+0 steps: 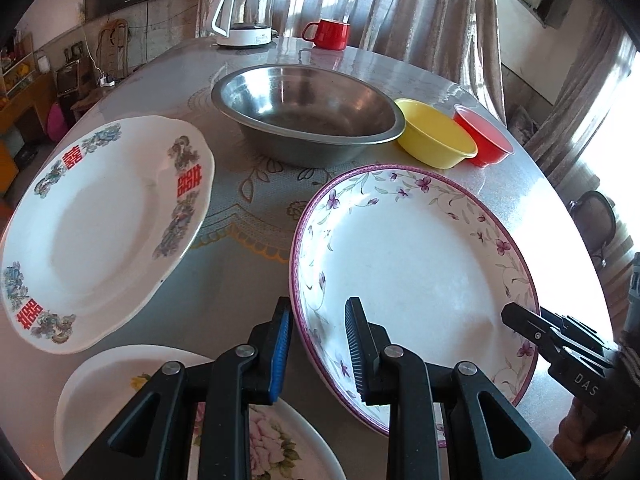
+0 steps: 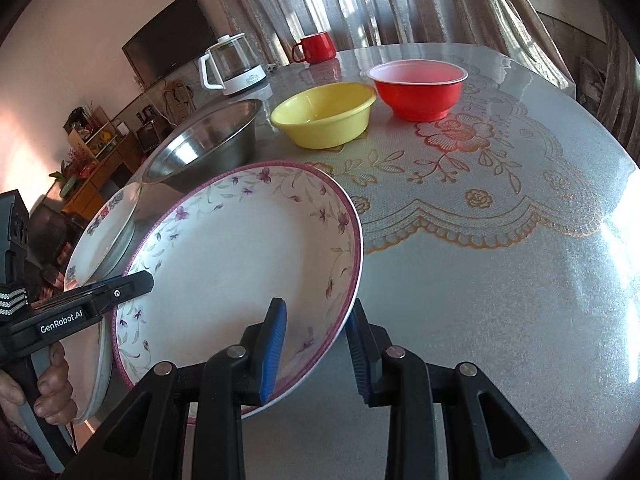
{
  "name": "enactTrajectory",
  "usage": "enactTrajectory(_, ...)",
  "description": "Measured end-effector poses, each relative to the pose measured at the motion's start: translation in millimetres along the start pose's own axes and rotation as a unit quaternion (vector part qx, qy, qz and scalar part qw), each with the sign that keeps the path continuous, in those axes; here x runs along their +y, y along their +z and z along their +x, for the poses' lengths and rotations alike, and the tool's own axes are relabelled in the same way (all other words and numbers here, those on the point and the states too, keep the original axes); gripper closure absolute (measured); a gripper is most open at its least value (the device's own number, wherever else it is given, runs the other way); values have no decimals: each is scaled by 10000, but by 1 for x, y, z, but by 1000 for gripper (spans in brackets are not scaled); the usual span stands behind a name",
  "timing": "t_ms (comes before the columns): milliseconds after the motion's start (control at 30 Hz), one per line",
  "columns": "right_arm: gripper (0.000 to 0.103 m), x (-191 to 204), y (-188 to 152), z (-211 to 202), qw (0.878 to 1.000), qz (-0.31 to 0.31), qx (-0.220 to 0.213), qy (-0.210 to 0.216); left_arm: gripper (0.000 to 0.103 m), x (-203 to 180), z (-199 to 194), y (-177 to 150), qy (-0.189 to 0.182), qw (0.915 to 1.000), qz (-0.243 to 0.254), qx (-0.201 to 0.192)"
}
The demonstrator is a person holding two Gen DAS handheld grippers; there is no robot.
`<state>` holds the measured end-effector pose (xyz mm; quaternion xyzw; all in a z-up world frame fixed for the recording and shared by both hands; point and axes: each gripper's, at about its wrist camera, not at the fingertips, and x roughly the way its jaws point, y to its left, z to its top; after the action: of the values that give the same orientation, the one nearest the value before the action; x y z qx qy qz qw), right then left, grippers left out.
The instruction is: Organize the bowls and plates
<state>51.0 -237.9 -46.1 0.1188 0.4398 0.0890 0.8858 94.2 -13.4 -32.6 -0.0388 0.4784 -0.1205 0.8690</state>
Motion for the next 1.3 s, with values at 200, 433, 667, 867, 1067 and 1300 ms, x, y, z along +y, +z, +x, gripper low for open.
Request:
enactTrajectory(200,73,8,2,5,9999,-41,34,-148,76,5,-7,-3,-69,9999,-46,-73)
enactTrajectory(433,72,7,5,2,9995,78,59,-293,71,13,-26,-10,-54,9992,-18,-387)
enactTrajectory(667,68,12,17,-17,9989,53,-295,-370,55,43,-60,-17,28,9952,-391,-901)
enactTrajectory(867,63,53,24,-11,9986,-392,-163,305,40,76,-83,-23,473,9895,-658,-1196)
enactTrajectory(1067,56,115,29,8,9876,-991,190,1202,40,135,-91,-35,808,9809,-1419,-1060)
enactTrajectory(1300,50,174,44,47,9732,-1235,645,1832,41,181,-98,-47,1190,9660,-1960,-1191)
